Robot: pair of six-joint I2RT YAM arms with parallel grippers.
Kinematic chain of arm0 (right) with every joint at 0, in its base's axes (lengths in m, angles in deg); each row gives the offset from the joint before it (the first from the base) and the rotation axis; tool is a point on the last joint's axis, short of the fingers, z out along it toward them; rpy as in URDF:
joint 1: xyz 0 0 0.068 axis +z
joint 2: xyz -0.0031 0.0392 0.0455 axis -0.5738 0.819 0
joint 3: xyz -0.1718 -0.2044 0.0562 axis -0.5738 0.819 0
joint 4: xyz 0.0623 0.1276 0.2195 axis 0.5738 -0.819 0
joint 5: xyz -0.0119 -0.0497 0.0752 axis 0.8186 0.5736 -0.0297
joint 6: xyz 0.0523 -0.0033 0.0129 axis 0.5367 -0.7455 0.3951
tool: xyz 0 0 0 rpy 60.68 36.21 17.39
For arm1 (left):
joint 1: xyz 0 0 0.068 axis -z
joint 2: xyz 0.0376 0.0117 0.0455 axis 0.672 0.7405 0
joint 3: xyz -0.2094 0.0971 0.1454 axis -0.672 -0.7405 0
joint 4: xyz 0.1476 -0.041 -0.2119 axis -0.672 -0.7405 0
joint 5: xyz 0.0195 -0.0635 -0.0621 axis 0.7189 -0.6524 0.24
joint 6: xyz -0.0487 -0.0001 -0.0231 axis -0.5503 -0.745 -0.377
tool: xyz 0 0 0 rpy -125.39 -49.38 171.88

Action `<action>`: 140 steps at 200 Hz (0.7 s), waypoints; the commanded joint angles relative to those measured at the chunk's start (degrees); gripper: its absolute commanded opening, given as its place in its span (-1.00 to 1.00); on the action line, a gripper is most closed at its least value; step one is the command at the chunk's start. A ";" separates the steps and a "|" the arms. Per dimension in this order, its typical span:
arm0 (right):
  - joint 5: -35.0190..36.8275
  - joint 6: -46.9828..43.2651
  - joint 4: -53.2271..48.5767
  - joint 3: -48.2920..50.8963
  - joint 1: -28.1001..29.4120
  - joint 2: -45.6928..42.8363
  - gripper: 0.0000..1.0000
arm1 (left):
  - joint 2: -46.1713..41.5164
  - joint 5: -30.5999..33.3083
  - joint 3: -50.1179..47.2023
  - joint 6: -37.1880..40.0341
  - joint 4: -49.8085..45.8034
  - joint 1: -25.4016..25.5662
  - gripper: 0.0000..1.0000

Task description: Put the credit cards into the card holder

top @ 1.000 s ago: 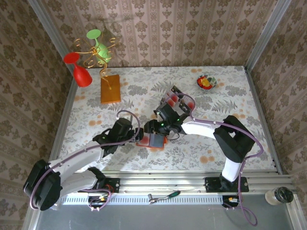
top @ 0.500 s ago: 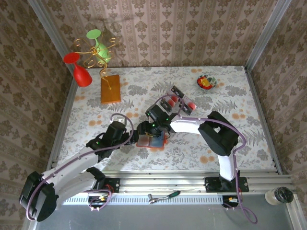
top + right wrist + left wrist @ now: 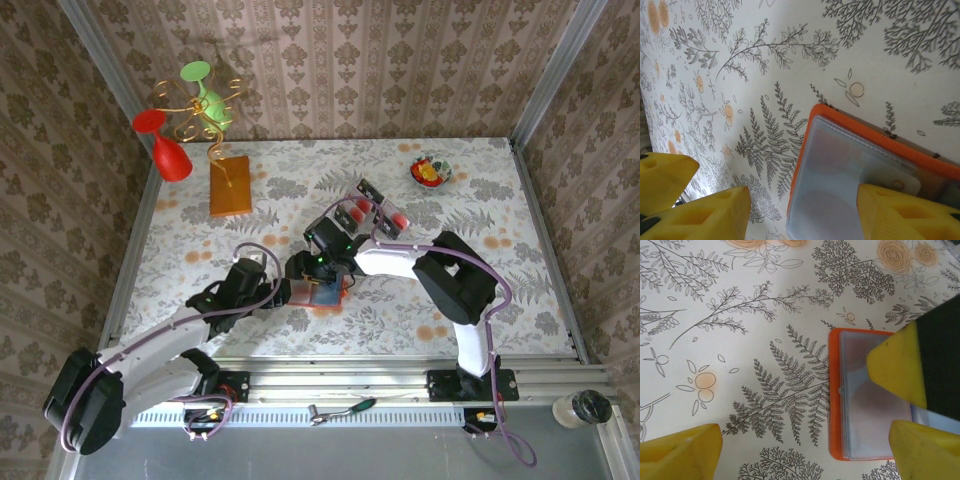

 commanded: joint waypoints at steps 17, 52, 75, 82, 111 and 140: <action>-0.40 0.50 -1.26 0.99 -0.91 -2.93 0.20 | 3.78 -0.55 -0.50 -1.33 3.84 1.31 0.75; -0.23 1.50 -0.25 1.59 -1.16 -3.02 0.19 | 7.87 0.82 -0.18 -1.63 5.75 2.57 0.75; 0.03 1.68 -0.20 2.11 -1.44 -3.80 0.19 | 10.61 1.71 -0.14 -1.65 6.78 3.05 0.75; 0.13 1.60 -0.20 2.30 -1.57 -4.33 0.19 | 11.36 1.89 -0.05 -1.65 6.81 3.08 0.75; 1.50 -0.06 -1.95 4.18 -2.18 -7.88 0.19 | 13.00 2.57 -0.13 -1.81 7.05 3.02 0.75; 7.04 -4.69 -8.47 6.29 -2.39 -13.33 0.18 | 13.06 2.93 -0.16 -2.00 7.27 3.05 0.75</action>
